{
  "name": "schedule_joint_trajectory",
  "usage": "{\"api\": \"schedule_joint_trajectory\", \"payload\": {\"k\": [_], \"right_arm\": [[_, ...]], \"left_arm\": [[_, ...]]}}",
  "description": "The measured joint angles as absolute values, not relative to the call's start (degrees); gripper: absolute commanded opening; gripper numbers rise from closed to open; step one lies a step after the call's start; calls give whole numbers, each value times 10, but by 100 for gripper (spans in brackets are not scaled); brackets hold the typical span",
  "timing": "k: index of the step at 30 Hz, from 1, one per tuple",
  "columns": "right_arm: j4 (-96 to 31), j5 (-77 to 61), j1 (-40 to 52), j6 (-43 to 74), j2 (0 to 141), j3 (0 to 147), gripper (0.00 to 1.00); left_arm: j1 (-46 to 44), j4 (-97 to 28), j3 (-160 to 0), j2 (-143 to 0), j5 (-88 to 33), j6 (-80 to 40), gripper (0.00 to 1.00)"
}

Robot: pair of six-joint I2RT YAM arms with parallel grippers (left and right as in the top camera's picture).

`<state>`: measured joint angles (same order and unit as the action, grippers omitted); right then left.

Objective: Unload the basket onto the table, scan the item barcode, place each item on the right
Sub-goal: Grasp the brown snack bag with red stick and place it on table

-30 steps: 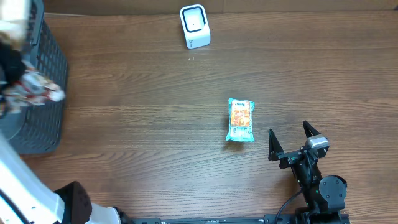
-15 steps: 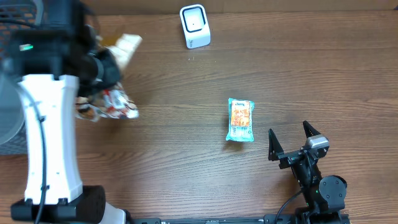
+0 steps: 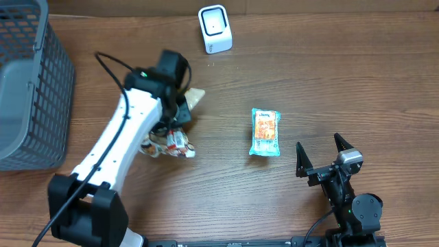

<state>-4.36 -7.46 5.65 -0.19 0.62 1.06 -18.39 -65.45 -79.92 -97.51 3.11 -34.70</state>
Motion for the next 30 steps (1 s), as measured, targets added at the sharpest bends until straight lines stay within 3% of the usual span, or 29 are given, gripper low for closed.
{"api": "schedule_joint_trajectory", "payload": {"k": [5,8,12,16,26,30], "right_arm": [[-44,-75,57,-2,6,11,100],[-44,-75,57,-2,6,11,100],[-44,-75,57,-2,6,11,100],[-44,-75,57,-2,6,11,100],[-44,-75,57,-2,6,11,100],[-44,-75,57,-2,6,11,100]], "left_arm": [[-184,-578,-705,-975,34,-362,8],[-184,-548,-671,-975,35,-365,35],[-184,-530,-655,-975,36,-371,61],[-184,-523,-655,-975,37,-369,77],[-184,-529,-655,-975,37,-342,78],[-184,-532,-654,-975,37,-333,83]]}}
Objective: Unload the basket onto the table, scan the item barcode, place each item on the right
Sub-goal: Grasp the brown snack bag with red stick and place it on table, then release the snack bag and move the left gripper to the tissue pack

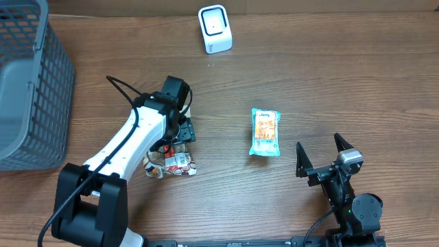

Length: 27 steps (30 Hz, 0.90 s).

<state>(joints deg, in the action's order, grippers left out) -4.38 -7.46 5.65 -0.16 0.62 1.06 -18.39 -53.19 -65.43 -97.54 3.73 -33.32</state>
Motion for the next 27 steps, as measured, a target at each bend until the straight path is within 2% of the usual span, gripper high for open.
{"api": "schedule_joint_trajectory", "payload": {"k": [4,9,15,23,27], "right_arm": [[-44,-75,57,-2,6,11,100],[-44,-75,57,-1,6,11,100],[-44,-74,57,-2,6,11,100],[-44,-74,57,-2,6,11,100],[-44,-75,57,-2,6,11,100]], "left_arm": [[-184,-581,-685,-976,37,-307,85],[-184,-670,-829,-977,37,-288,86],[-188,-707,-937,-976,-7,-282,100],[-239,-670,-938,-976,-99,-283,100],[-268,-633,-939,-976,-118,-304,89]]}}
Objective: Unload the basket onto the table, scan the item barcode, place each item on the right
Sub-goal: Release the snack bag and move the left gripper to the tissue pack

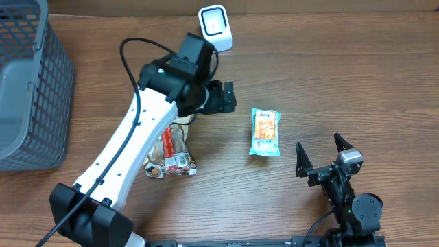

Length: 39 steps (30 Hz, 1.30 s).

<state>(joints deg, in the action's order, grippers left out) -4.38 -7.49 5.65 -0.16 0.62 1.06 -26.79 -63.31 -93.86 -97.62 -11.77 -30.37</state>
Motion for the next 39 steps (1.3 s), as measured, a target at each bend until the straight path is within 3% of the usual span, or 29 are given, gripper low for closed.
{"api": "schedule_joint_trajectory", "payload": {"k": [6,19,31,39], "right_arm": [[-44,-75,57,-2,6,11,100],[-44,-75,57,-2,6,11,100],[-44,-74,57,-2,6,11,100],[-44,-75,57,-2,6,11,100]], "left_arm": [[-319,-605,-939,-976,-120,-328,71],[-410,-568,-939,-1074,-125,-338,70],[-428,-517,-939,-1098,-111,-347,67],[-463,-509,-941,-1098,-44,-361,53]]}}
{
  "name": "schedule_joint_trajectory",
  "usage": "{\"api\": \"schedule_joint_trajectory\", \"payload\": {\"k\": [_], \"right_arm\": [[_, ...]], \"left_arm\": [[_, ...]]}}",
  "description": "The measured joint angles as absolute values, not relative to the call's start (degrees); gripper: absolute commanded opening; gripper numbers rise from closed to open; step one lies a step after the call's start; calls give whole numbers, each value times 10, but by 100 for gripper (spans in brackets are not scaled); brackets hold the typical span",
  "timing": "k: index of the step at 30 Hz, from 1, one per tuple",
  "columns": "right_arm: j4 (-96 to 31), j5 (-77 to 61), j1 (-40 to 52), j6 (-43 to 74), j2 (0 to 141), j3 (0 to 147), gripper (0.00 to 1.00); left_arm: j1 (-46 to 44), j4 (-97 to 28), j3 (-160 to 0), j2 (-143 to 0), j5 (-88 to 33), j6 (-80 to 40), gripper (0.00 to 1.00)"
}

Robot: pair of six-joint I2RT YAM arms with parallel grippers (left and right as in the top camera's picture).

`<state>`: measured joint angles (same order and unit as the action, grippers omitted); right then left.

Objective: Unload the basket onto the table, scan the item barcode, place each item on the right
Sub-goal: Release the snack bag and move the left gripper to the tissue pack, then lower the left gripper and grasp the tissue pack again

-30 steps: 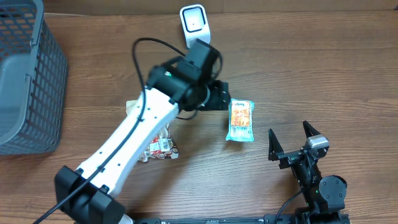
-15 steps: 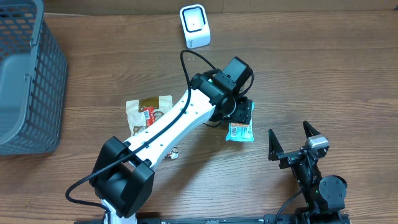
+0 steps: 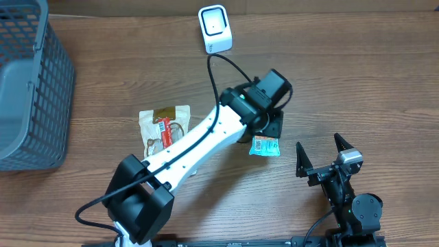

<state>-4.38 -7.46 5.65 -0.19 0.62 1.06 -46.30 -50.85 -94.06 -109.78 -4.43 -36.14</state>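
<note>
A teal snack packet [image 3: 265, 145] lies right of the table's middle, with only its lower end showing. My left gripper [image 3: 274, 125] is down over the packet's upper part; its arm reaches across from the lower left. How its fingers stand is hidden. A brown pouch with a red label [image 3: 163, 126] lies flat to the left. The white barcode scanner [image 3: 215, 29] stands at the far edge. My right gripper [image 3: 321, 159] rests open near the front right, holding nothing.
A grey mesh basket [image 3: 31, 82] fills the far left. The left arm's black cable [image 3: 230, 68] loops above the table between the scanner and the packet.
My left gripper has moved from just below the scanner to the right and nearer, onto the teal packet. The brown pouch now shows uncovered. The right arm has not moved.
My left gripper was first at the brown pouch, whose tan corner stuck out beside it. A second later it was still low over the pouch. Then it was up near the scanner with the pouch left on the table. Now it sits over the teal packet.
</note>
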Motion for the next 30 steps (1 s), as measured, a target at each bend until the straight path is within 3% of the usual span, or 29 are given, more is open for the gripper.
{"api": "schedule_joint_trajectory", "payload": {"k": [10,14,30], "right_arm": [[-44,-75,57,-2,6,11,100],[-44,-75,57,-2,6,11,100],[-44,-74,57,-2,6,11,100]], "left_arm": [[-469,-558,-989,-1098,12,-363,52],[-476,-561,-993,-1098,32,-368,46],[-544,-547,-995,-1098,123,-376,44]]}}
